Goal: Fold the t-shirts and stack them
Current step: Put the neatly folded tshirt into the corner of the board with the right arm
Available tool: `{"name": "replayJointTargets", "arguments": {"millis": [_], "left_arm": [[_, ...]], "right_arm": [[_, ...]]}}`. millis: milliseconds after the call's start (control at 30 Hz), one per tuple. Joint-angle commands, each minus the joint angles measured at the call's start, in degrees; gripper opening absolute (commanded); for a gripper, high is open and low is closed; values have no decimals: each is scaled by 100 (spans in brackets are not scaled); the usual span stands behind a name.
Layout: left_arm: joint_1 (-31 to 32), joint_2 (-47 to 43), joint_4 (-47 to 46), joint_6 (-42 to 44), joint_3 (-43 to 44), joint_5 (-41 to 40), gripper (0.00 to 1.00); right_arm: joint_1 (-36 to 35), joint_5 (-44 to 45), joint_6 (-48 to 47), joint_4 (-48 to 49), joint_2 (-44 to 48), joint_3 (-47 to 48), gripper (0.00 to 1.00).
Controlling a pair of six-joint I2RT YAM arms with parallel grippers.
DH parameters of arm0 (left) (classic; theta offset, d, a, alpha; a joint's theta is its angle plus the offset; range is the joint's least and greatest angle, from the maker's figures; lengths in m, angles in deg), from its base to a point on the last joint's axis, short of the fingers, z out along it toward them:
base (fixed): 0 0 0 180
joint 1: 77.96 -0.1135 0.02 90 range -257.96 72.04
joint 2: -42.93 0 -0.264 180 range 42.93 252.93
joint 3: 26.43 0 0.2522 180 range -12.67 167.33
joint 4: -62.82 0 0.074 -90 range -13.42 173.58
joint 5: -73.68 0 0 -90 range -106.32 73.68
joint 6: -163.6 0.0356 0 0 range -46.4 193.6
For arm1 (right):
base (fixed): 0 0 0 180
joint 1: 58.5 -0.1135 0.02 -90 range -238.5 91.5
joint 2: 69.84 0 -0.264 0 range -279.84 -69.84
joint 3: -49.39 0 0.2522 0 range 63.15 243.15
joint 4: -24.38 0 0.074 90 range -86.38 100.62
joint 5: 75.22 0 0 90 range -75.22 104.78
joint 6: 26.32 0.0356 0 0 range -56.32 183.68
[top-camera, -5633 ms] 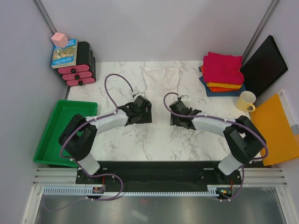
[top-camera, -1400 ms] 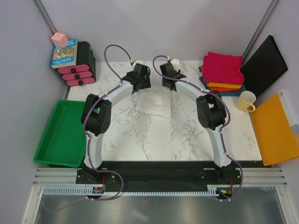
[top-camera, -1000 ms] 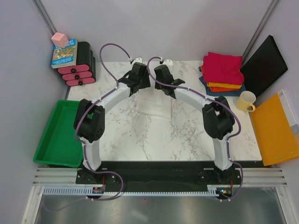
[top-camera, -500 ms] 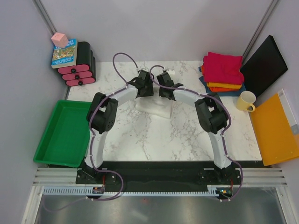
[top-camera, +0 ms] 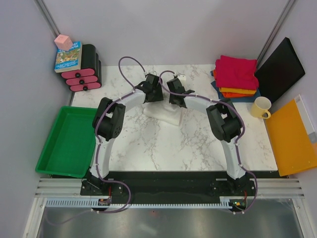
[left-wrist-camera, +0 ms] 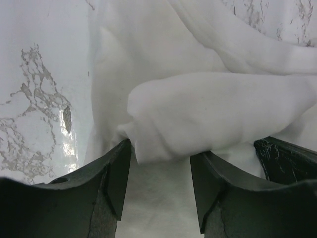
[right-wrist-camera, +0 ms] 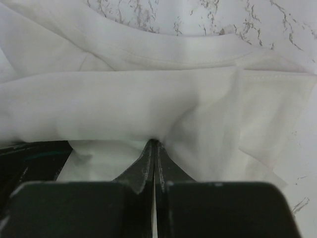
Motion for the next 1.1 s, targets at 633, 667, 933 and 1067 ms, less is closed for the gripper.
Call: {"name": "replayJointTargets", "arguments": {"millis": [633,667,933,1067], "left_arm": [[591,-1963,-39,-401,-2846,-183,64],[609,-2016,-30,-410,-2855,-209,66],[864,-3359,233,-367,-2934,-1008,92],[882,-4614,304,89,-3205,-1106,95]], "right_arm": [[-265,214,570,-459,1505,-2211,0],[-274,249,553,-459,1540,-2220,0],[-266,1049,-167,-635,2804,-1475,77],[-266,1347,-642,-749,3657,-1473,98]]}}
